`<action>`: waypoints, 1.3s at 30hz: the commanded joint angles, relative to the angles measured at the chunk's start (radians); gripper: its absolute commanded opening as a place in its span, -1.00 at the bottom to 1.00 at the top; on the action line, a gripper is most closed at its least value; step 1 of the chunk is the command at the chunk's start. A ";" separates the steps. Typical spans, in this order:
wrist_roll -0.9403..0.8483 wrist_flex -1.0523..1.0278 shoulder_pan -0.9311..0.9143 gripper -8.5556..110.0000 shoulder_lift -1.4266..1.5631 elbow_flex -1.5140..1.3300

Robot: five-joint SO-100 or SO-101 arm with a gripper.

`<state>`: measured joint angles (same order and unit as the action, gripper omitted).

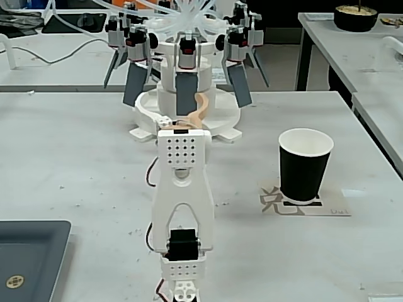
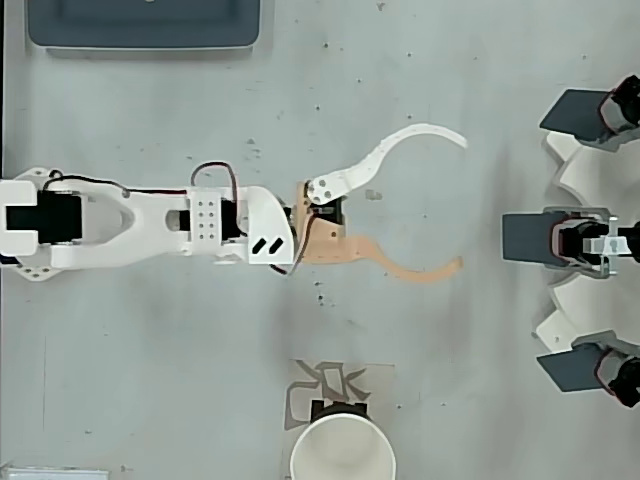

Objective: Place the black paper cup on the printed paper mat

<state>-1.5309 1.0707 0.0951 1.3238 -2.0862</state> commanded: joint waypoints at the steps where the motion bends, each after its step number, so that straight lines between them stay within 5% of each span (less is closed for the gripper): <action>1: -0.011 -0.023 -0.017 -0.39 -0.012 0.098; 39: 0.005 -0.101 -0.060 -0.60 -0.167 0.299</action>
<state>-1.5324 0.9725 0.0506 1.1351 -1.8362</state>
